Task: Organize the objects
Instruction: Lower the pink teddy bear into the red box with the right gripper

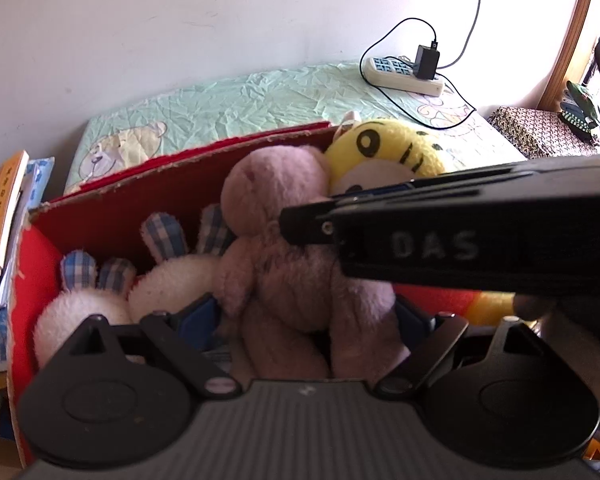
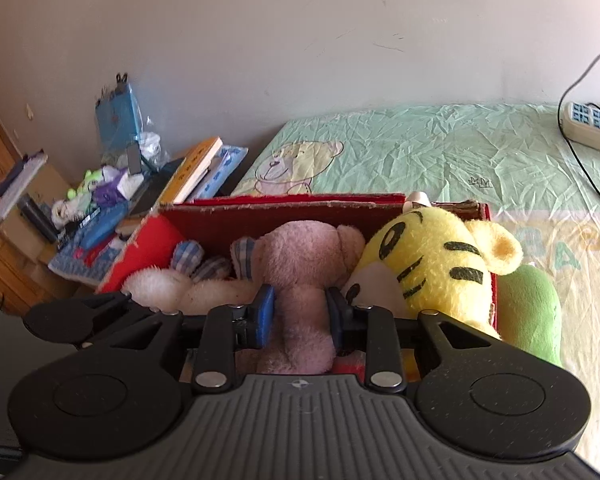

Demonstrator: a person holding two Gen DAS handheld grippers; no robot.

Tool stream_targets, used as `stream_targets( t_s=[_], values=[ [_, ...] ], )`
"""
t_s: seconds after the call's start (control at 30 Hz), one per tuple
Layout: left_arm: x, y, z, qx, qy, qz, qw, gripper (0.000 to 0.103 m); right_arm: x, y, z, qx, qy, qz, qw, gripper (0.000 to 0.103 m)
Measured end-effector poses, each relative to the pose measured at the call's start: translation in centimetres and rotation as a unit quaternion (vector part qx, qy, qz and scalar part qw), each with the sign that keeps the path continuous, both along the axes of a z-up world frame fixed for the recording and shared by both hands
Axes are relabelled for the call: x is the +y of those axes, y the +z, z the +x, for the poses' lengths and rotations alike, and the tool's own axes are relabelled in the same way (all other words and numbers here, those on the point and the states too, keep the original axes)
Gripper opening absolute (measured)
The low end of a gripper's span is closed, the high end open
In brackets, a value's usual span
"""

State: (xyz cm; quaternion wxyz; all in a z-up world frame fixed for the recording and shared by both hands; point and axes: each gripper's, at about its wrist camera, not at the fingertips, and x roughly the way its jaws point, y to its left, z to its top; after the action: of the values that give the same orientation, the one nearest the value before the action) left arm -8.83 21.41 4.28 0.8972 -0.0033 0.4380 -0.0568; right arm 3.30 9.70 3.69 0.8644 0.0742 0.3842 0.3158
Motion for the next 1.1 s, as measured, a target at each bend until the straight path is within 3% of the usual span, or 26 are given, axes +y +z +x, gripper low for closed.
stream_targets(
  t_s=[0.1, 0.33, 0.8, 1.1],
  values=[
    [-0.1, -0.1, 0.2, 0.002, 0.002, 0.002, 1.0000, 0.088, -0.9, 0.2, -0.5, 0.001, -0.010, 0.022, 1.000, 0.032],
    [-0.5, -0.1, 0.3, 0.004, 0.004, 0.012, 0.9999, 0.088, -1.5, 0.0, -1.0, -0.004, -0.022, 0.025, 0.999, 0.025],
    [-1.7, -0.8, -0.1, 0.003, 0.006, 0.047, 0.9989, 0.089, -1.5, -1.2, -2.4, -0.019, -0.045, 0.035, 0.998, 0.025],
    [-2.2, -0.8, -0.1, 0.006, 0.016, 0.049, 0.9986, 0.088, -2.9, -1.8, -2.7, 0.029, -0.054, 0.071, 0.996, 0.024]
  ],
)
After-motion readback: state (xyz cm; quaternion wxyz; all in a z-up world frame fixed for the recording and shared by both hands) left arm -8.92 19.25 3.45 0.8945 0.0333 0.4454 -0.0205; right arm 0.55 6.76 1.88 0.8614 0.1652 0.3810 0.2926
